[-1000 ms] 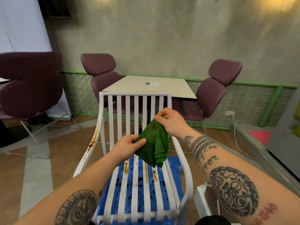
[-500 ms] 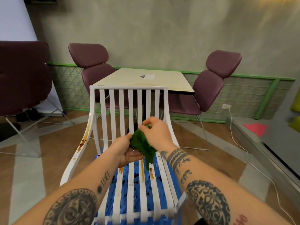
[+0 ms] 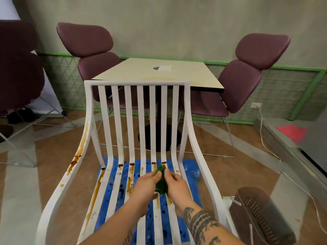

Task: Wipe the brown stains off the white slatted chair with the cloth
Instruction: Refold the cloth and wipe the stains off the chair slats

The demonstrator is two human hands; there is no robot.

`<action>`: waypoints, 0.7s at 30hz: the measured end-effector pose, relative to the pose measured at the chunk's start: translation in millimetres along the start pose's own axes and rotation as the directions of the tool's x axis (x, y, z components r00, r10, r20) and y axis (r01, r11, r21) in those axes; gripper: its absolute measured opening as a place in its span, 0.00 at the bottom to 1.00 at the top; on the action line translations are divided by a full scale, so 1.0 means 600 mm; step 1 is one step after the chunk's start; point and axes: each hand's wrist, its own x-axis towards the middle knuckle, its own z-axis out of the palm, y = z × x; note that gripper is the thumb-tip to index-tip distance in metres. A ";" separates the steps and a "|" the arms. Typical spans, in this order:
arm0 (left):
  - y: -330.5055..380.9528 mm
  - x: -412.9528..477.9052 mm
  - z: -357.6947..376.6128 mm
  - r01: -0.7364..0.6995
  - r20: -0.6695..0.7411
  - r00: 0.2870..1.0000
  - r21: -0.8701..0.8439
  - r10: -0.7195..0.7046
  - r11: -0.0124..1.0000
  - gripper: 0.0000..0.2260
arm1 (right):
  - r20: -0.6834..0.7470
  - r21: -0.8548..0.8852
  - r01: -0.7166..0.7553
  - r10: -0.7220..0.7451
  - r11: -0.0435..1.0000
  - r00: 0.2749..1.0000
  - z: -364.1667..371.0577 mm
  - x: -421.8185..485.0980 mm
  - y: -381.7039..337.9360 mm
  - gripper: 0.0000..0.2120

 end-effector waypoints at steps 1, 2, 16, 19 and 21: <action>-0.002 0.013 0.012 -0.008 0.039 0.999 0.013 0.007 1.000 0.08 | -0.036 0.072 -0.032 0.035 0.997 0.999 0.003 0.018 0.012 0.11; -0.004 0.028 0.020 -0.004 0.066 0.998 0.016 0.003 1.000 0.09 | -0.081 0.123 -0.045 0.055 0.991 0.995 0.004 0.040 0.025 0.10; -0.039 0.283 -0.046 -0.063 -0.111 0.989 0.269 0.096 0.961 0.10 | -0.622 -0.376 -0.208 -0.079 0.903 0.779 -0.062 0.294 0.089 0.21; -0.041 0.335 -0.049 -0.102 -0.110 0.983 0.320 0.144 0.942 0.13 | -0.469 -0.568 -0.260 -0.048 0.781 0.882 -0.061 0.356 0.114 0.14; -0.034 0.368 -0.040 -0.129 -0.104 0.979 0.351 0.175 0.927 0.16 | -0.347 -0.662 -0.219 -0.034 0.717 0.937 -0.057 0.384 0.123 0.12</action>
